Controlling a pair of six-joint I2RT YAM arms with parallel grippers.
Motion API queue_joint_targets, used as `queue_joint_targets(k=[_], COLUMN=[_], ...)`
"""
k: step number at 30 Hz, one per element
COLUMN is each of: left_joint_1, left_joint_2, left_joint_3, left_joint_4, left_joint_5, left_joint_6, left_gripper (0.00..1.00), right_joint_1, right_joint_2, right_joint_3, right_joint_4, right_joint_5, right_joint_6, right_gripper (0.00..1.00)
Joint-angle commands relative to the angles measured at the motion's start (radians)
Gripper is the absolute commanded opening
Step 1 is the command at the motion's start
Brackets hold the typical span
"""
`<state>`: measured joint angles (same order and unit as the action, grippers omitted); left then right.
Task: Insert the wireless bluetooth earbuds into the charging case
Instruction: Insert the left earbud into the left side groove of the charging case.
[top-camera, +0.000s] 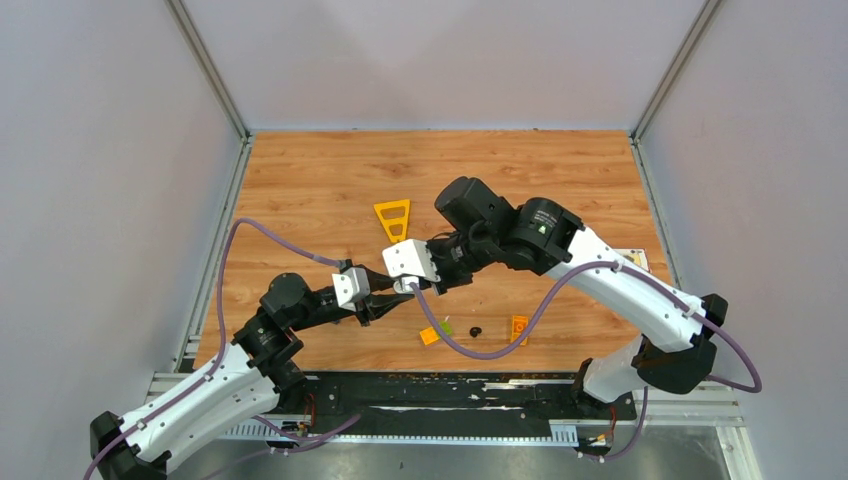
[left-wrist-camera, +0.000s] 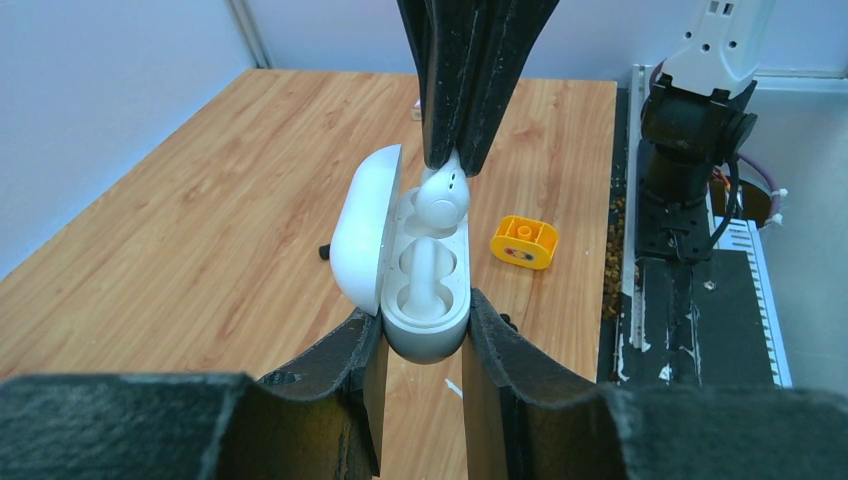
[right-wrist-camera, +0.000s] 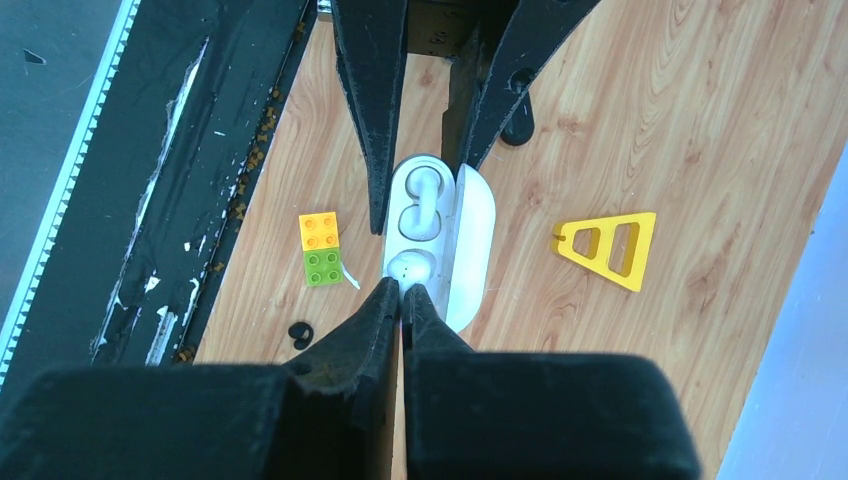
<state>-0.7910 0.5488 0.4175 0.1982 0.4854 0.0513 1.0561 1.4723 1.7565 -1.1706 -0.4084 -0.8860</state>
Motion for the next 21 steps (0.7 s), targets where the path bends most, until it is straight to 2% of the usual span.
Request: queue_joint_targets(k=[1,21], left_joint_1=[0.003,0.003], left_joint_2=[-0.010,-0.017], left_joint_3=[-0.008,-0.009], left_joint_4=[0.029,0.031], left_joint_5=[-0.007,-0.004], left_joint_6=[0.017,0.022], left_gripper=[0.00,0.00], right_joint_1=[0.015,0.031], right_joint_2=[0.003,0.019], right_joint_3=[0.010,0.001], right_joint_4=[0.006,0.014], right_joint_5=[0.017,0.057], right_joint_6=[-0.015,-0.015], right_gripper=[0.00,0.03])
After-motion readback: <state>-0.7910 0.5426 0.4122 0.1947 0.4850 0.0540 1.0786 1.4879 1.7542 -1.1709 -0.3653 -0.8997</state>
